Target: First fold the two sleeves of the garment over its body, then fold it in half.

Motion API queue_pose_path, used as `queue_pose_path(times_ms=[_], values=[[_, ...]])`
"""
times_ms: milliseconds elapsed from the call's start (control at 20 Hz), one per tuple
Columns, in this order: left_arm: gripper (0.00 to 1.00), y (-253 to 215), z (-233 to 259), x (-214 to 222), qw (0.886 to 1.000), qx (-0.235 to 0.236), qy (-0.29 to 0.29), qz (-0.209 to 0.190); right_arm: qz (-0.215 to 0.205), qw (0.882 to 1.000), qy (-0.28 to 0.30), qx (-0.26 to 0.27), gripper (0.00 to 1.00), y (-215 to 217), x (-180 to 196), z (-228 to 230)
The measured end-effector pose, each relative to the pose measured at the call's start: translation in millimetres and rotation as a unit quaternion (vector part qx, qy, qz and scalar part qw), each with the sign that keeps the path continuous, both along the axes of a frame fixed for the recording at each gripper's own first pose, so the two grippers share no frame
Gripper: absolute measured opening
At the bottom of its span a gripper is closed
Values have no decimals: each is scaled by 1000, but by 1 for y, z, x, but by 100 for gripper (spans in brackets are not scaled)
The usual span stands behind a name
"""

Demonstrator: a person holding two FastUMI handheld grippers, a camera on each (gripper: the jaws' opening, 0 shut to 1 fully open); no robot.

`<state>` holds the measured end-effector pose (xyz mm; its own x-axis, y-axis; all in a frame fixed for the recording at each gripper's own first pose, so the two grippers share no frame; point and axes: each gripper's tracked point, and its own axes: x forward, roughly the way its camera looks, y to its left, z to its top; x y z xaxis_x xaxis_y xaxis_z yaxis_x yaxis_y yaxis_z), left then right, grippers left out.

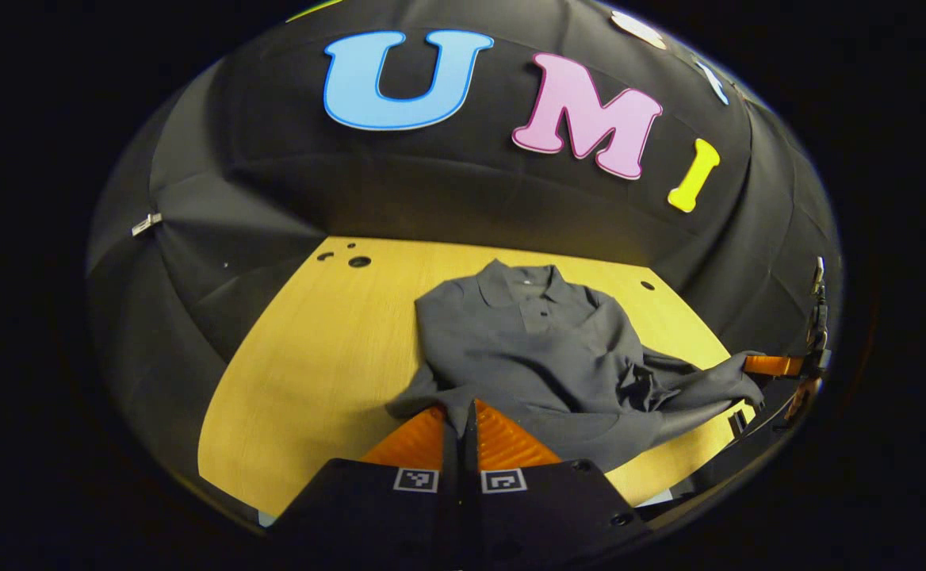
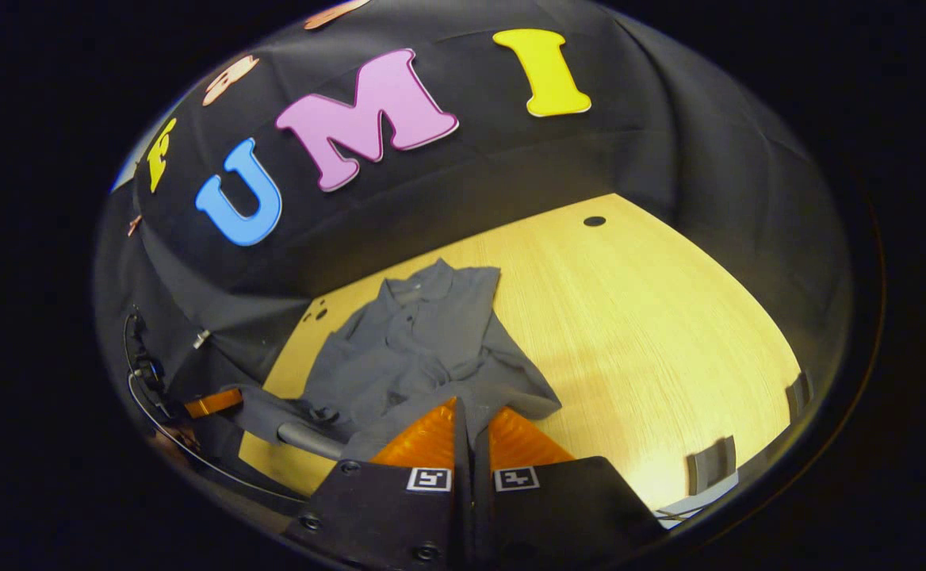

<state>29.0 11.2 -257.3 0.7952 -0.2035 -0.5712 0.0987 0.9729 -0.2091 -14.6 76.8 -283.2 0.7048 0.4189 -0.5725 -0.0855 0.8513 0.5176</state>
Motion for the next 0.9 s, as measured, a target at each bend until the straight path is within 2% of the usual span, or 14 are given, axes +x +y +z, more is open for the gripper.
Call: queue_pose_path(times_ms=[100,200,250,450,900], values=[[2,2,10,18,1000,-1,-13,3,-2,1000,-17,10,5,3,21,12],[9,4,21,36,1000,-2,-28,5,-1,999,-31,15,5,7,40,22],[5,4,24,44,999,-2,-33,6,-1,999,-38,15,5,9,50,26],[5,7,39,85,998,-4,-56,9,-7,998,-59,22,5,15,93,35],[5,6,37,172,996,12,-86,17,-26,997,-62,20,5,28,173,18]])
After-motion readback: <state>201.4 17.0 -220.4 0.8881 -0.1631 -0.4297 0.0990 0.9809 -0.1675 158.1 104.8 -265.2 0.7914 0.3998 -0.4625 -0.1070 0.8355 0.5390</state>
